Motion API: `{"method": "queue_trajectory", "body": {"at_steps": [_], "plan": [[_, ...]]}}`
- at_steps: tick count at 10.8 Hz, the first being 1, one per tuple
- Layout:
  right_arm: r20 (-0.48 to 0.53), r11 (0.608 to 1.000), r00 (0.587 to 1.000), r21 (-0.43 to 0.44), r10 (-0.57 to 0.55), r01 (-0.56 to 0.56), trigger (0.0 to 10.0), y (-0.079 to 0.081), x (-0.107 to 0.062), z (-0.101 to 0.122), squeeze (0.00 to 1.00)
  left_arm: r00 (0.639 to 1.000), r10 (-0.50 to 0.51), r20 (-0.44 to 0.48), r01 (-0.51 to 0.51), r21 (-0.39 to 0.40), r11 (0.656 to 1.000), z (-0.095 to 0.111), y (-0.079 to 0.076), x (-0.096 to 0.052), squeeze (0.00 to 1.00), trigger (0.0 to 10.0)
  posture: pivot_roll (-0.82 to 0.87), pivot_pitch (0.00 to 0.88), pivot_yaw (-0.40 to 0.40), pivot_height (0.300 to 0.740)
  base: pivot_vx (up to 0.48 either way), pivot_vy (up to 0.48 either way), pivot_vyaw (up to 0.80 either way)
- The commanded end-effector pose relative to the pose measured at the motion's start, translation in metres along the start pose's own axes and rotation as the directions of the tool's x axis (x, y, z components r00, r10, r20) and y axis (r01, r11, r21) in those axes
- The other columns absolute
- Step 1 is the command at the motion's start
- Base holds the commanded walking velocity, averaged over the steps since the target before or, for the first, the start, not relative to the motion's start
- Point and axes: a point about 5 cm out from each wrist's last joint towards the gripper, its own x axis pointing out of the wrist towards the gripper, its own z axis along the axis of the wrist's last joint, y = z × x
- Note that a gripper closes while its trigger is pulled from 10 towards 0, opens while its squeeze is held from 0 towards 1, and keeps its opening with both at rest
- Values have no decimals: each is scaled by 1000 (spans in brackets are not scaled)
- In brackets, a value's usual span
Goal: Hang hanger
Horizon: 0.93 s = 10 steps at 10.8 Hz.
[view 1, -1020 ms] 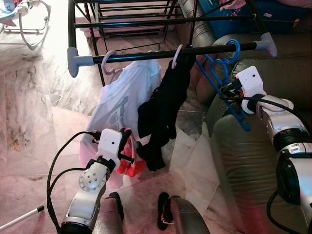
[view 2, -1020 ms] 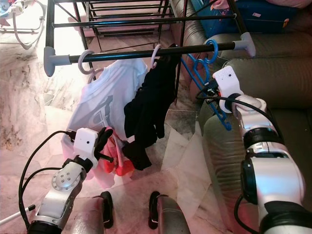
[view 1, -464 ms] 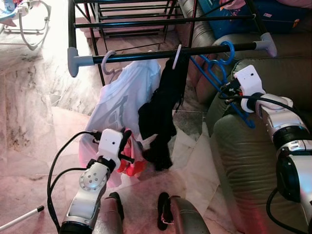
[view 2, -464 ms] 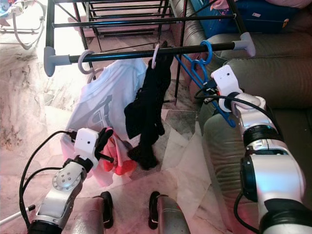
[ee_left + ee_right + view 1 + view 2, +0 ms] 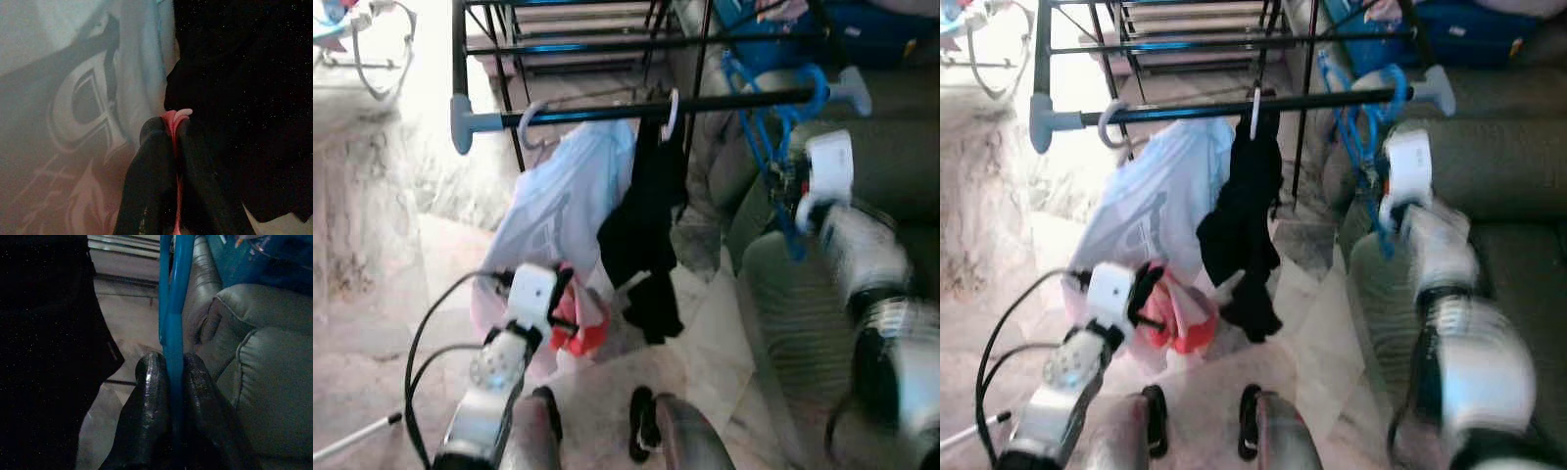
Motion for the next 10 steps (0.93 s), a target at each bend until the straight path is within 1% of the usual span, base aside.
{"method": "queue_trajectory", "body": {"at_steps": [1,2,3,4,5,6,7,8,9,10], "plan": [[69,993,994,83,-88,82,4000,2,-15,-13,0,1000,3,0,-3,2,1000,-2,-2,-3,0,10000,14,200,-92,740,0,0,0],[74,989,990,91,-124,117,10000,11,-29,-31,0,1000,3,2,-3,24,1000,-1,-3,-4,0,10000,14,198,-83,740,0,0,0],[68,980,985,136,-158,148,10000,21,-44,-49,0,1000,11,17,-12,20,1000,2,-4,-3,0,10000,14,198,-80,740,0,0,0],[48,970,979,149,-200,191,10000,32,-62,-67,0,999,28,29,-28,14,999,4,-2,-1,0,10000,0,192,-77,740,0,0,0],[10,964,976,158,-217,212,10000,39,-70,-79,0,999,32,23,-33,17,999,3,-1,-1,0,10000,-4,185,-77,740,0,0,0],[-55,959,972,161,-229,235,10000,49,-79,-92,0,999,36,12,-37,23,999,1,-1,1,0,10000,-7,184,-76,740,0,0,0],[-94,962,974,164,-206,219,10000,57,-82,-98,0,999,37,9,-37,29,999,1,-1,2,0,10000,-7,185,-74,740,0,0,0],[-99,962,977,180,-191,206,10000,59,-82,-97,0,999,40,8,-40,34,999,1,0,2,0,10000,-7,188,-76,740,0,0,0],[-103,959,979,204,-178,196,10000,60,-81,-97,0,999,43,6,-43,38,998,1,1,2,0,10000,-7,189,-77,740,-247,0,0],[-104,960,980,205,-171,189,10000,61,-81,-95,0,999,44,6,-44,37,998,1,1,2,0,10000,-8,189,-79,740,-240,0,0]]}}
